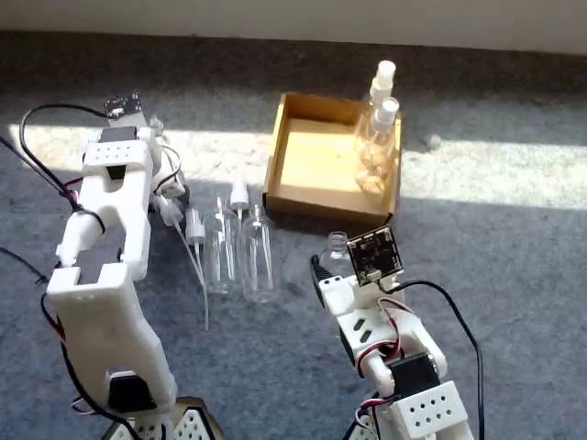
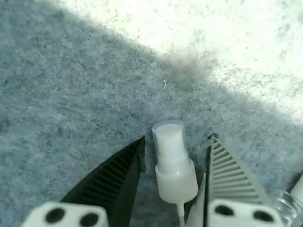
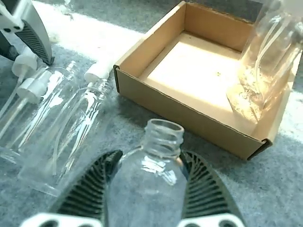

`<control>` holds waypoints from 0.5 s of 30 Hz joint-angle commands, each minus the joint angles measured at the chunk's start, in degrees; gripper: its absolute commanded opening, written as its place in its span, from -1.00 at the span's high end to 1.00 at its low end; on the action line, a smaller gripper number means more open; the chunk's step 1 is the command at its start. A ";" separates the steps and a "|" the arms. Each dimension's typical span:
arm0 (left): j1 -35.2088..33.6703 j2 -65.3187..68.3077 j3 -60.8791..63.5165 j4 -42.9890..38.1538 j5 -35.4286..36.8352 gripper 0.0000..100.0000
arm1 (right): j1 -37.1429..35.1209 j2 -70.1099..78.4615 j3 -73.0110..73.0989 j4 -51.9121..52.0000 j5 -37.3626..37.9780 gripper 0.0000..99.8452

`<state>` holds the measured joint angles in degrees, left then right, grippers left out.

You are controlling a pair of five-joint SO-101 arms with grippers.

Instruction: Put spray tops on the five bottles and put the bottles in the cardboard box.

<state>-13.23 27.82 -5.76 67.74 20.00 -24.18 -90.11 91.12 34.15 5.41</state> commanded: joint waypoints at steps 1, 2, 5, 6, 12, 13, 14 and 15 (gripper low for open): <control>-1.80 1.89 -4.18 0.09 0.70 0.62 | 0.48 -0.75 -0.48 -1.27 0.70 0.99; -1.80 2.51 -4.26 0.09 0.70 0.62 | 0.48 -0.75 -0.48 -1.27 0.70 0.99; -1.71 4.00 -4.26 0.09 0.62 0.62 | 0.48 -0.75 -0.48 -1.27 0.70 0.99; -1.63 4.35 -4.26 0.09 0.53 0.62 | 0.48 -0.75 -0.48 -1.27 0.70 0.99; -1.45 4.70 -4.00 0.44 0.53 0.84 | 0.48 -0.75 -0.48 -1.27 0.70 0.99; -1.45 4.70 -3.91 0.44 0.53 0.87 | 0.48 -0.75 -0.48 -1.27 0.70 0.99; -1.36 4.70 -3.91 0.44 0.53 0.88 | 0.48 -0.75 -0.48 -1.27 0.70 0.99; -1.36 4.70 -3.91 0.53 0.53 0.88 | 0.48 -0.75 -0.48 -1.27 0.70 0.99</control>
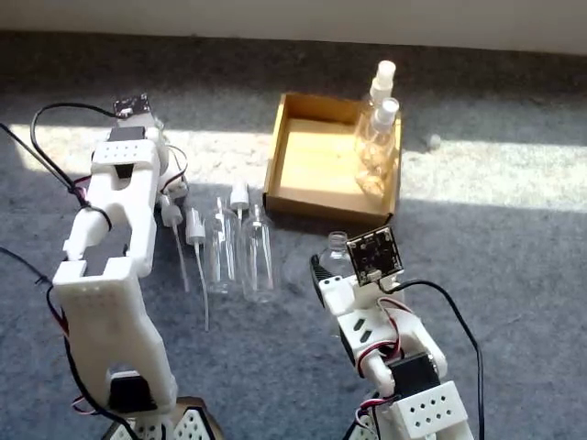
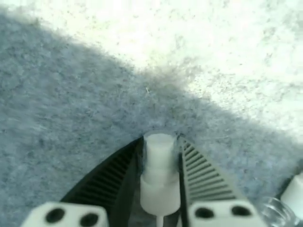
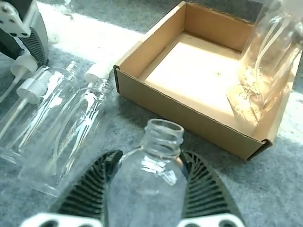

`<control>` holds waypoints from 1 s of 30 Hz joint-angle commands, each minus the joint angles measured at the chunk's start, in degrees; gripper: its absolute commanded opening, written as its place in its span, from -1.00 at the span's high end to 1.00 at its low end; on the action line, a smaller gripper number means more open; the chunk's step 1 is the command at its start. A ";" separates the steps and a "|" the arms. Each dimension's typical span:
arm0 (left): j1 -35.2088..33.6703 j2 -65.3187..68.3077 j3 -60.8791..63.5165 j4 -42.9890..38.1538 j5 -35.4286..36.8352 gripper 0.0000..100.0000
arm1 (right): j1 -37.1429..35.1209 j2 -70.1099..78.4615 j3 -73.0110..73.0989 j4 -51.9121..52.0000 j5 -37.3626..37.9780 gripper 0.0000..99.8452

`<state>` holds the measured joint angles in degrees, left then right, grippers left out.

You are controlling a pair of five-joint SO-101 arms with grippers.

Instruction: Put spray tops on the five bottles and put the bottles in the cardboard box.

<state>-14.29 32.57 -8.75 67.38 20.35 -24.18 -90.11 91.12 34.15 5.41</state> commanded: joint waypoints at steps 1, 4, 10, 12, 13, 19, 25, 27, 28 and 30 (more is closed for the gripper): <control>-0.31 -0.04 -0.92 0.88 0.18 0.89 | 0.48 -0.75 -0.48 -1.27 0.70 0.99; -0.57 -0.57 -1.27 0.88 0.18 0.92 | 0.48 -0.75 -0.48 -1.27 0.70 0.99; -1.54 -10.59 -5.41 7.21 0.09 0.99 | 0.48 -0.75 -0.48 -1.27 0.70 0.99; -1.63 -17.01 -7.25 10.55 0.00 0.99 | 0.22 -0.75 -0.48 -1.27 0.70 0.99; -1.63 -20.62 -8.04 12.13 -0.09 0.99 | -0.31 -0.75 -0.48 -1.27 0.70 0.99; 2.68 -47.25 -9.10 20.75 -3.78 0.99 | -3.56 -0.75 -0.48 -1.19 0.70 0.99; 18.15 -75.38 3.03 20.04 -3.78 0.99 | -4.53 -1.10 -0.92 3.65 0.35 0.99; 22.29 -84.18 9.63 14.51 -4.04 0.99 | -7.08 -1.10 -1.10 5.76 0.35 0.99; 23.08 -88.13 13.23 10.02 -4.04 0.99 | -8.84 -1.10 -1.10 5.85 0.35 0.99; 23.60 -95.08 20.88 0.35 -4.04 0.99 | -12.09 -1.19 -1.10 5.76 0.62 0.99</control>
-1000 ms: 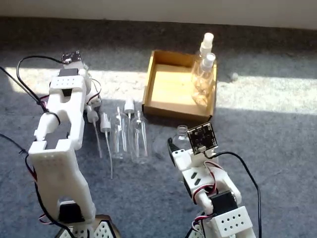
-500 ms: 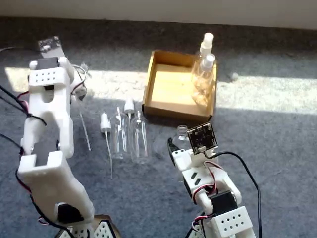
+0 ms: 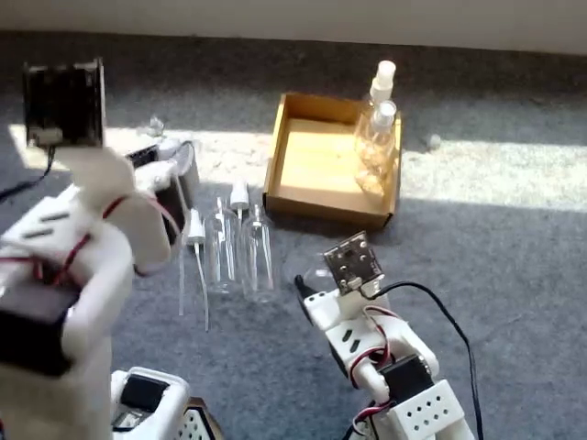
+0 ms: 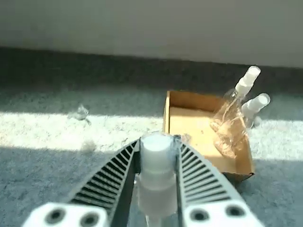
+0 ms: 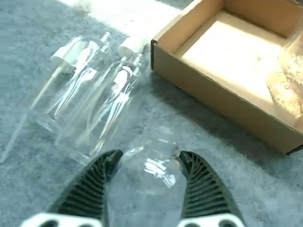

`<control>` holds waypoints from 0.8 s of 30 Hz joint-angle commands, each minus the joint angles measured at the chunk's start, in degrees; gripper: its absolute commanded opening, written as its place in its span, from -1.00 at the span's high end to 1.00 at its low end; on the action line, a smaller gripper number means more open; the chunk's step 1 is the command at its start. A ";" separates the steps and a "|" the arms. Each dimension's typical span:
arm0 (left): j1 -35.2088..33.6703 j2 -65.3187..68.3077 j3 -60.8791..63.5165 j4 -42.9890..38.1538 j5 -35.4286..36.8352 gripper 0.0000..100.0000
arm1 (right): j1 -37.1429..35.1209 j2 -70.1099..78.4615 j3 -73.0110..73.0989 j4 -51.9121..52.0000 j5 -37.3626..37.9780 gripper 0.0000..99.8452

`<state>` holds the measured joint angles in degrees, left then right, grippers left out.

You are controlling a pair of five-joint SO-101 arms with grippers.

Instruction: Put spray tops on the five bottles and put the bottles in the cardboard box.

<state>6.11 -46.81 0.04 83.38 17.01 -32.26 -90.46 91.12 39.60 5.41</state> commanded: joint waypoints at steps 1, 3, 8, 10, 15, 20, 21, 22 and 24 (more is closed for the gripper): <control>3.30 -18.42 15.60 -20.22 -0.70 0.99 | -5.23 -0.84 -1.36 -0.04 0.62 0.99; 3.82 -21.32 21.32 -27.16 -0.62 0.99 | -7.43 -0.84 -2.68 -2.95 0.62 0.99; 8.48 -21.85 28.88 -33.41 -0.62 0.99 | -11.21 -0.75 -3.74 -12.88 0.70 0.99; 9.89 -22.20 31.08 -35.60 -0.62 0.99 | -12.88 -0.75 -3.65 -15.08 0.70 0.99; 12.79 -22.37 35.30 -39.74 -0.26 0.99 | -14.81 -0.75 -3.65 -15.52 0.79 0.99; 16.31 -21.93 39.60 -47.30 -0.26 0.99 | -15.16 -0.84 -3.47 -15.52 3.25 0.99; 16.48 -21.85 40.22 -48.79 -0.35 0.99 | -15.16 -0.84 -3.47 -15.52 3.25 0.99; 16.48 -21.76 40.75 -50.37 -0.35 0.99 | -15.08 -0.84 -3.38 -15.52 3.25 0.99; 16.48 -21.76 42.15 -53.19 -0.44 0.99 | -15.16 -0.84 -2.59 -15.52 3.25 0.99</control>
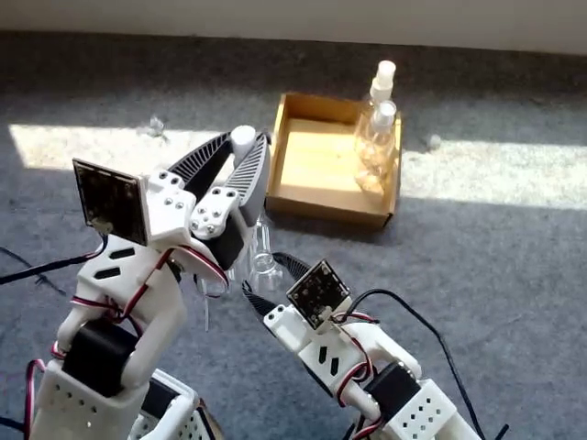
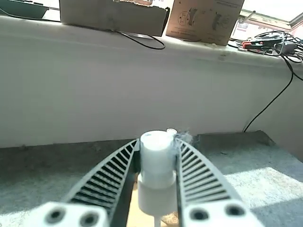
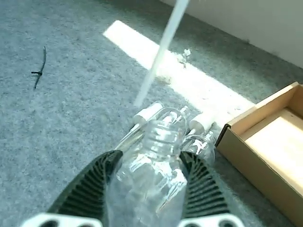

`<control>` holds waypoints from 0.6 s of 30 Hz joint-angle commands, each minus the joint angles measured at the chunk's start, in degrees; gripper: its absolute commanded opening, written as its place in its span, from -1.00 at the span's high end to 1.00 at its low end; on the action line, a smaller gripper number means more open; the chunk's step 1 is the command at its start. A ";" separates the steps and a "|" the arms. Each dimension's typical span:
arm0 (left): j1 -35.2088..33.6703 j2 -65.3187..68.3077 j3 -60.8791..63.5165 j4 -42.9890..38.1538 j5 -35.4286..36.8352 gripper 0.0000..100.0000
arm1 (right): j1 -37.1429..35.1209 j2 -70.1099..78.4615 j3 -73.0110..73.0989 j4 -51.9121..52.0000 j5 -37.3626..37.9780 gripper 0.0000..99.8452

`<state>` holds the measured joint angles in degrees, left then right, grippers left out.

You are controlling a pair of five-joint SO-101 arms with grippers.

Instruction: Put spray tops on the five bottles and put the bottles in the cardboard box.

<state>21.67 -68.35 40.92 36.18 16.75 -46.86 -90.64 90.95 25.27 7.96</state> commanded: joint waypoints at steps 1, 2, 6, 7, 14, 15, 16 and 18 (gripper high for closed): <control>0.92 -0.22 1.71 -6.77 -0.35 0.99 | -0.66 -0.66 -2.15 -1.27 0.79 0.99; 0.92 -0.22 1.98 -7.30 -0.35 0.99 | -0.75 -0.66 -1.98 -1.27 0.62 0.99; 0.92 -0.22 3.38 -7.47 -0.18 0.99 | -0.75 -0.66 -1.80 -1.27 0.62 0.99; 0.92 -0.22 4.00 -7.56 -0.18 0.99 | -0.75 -0.66 -1.80 -1.27 0.62 0.99; 0.84 -0.31 7.25 -7.65 -0.44 0.99 | -0.57 -0.75 -2.24 -1.27 0.53 0.99; 0.84 -0.31 6.99 -7.65 -0.44 0.99 | -0.66 -0.75 -2.24 -1.27 0.53 0.99; 0.84 -0.31 6.46 -7.65 -0.44 0.99 | -0.66 -0.75 -2.33 -1.27 0.53 0.99; 0.84 -0.31 6.11 -7.65 -0.44 0.99 | -0.66 -0.75 -2.33 -1.27 0.53 0.99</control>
<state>22.02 -68.35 48.75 29.85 16.75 -47.12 -90.64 90.95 25.27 7.96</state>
